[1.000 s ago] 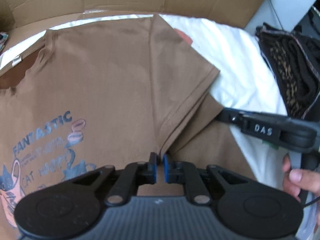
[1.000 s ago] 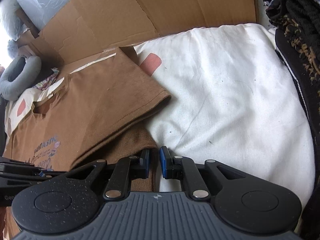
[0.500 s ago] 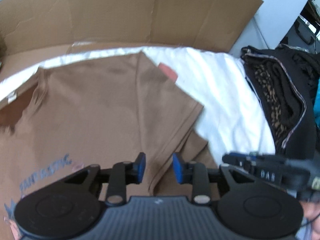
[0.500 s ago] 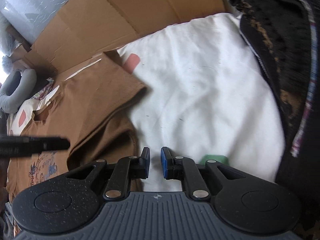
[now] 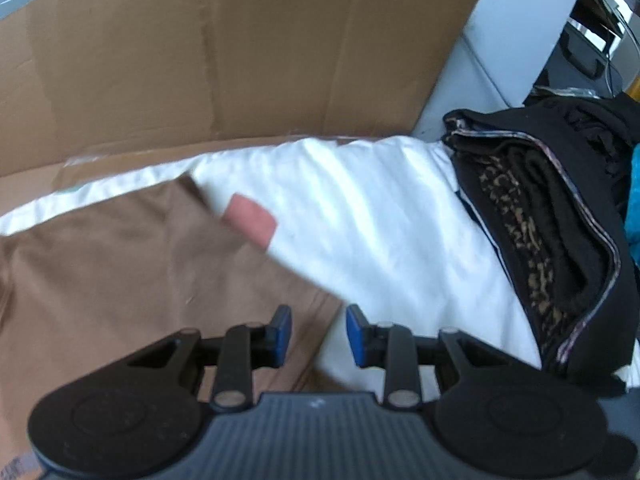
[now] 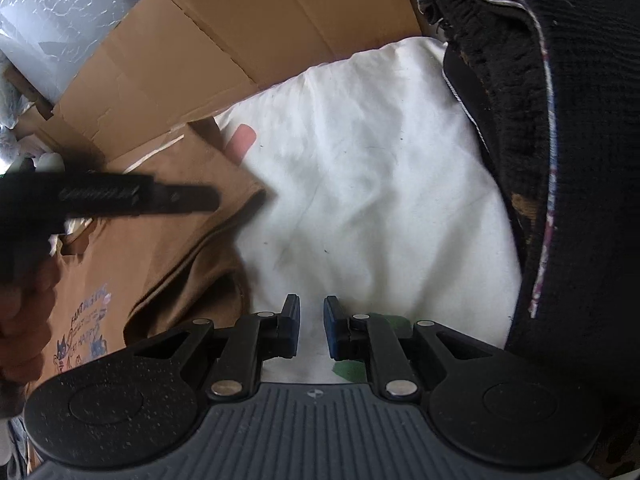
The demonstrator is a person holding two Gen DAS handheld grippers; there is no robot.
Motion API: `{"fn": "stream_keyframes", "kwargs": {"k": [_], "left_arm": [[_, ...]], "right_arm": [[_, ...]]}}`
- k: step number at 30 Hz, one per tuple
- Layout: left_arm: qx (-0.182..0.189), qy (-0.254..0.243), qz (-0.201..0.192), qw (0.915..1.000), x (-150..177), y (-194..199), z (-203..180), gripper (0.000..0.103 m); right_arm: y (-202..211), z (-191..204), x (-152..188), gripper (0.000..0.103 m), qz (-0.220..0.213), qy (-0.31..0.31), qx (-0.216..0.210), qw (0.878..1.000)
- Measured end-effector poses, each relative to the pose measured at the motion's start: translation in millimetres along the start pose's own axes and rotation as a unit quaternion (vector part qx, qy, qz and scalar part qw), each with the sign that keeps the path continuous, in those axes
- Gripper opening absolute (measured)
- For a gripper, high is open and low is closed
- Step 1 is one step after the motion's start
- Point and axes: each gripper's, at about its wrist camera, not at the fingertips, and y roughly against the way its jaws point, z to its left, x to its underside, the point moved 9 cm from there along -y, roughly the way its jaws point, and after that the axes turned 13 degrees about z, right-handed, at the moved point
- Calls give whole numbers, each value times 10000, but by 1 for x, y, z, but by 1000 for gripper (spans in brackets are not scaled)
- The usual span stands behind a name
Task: Fold clothes
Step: 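Lower the folded side onto the shirt front and open the left gripper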
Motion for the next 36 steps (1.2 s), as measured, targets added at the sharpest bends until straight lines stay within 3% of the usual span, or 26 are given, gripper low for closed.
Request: {"fn": "stream_keyframes", "kwargs": {"k": [16,18,20,29,36], "left_arm": [[-45,263,-49,9996,4,-41,-6,28],[-86,425,-79,9990,4,-42,0,11],[-53,542,-3,9985,2,-42,6,6],[161,702,-218,9972,0,9,41,4],[-12,769,-405,9962,4,50,85,4]], "right_arm": [[-2,-3,3,19,45,8,-51,10000],[-2,-2,4,19,36,-12,-46,10000],[-1,-1,2,19,-2,-32,-56,10000],[6,8,-14,18,-229,-26,-117,9997],[10,18,-24,18,-329,46,-170,9993]]}}
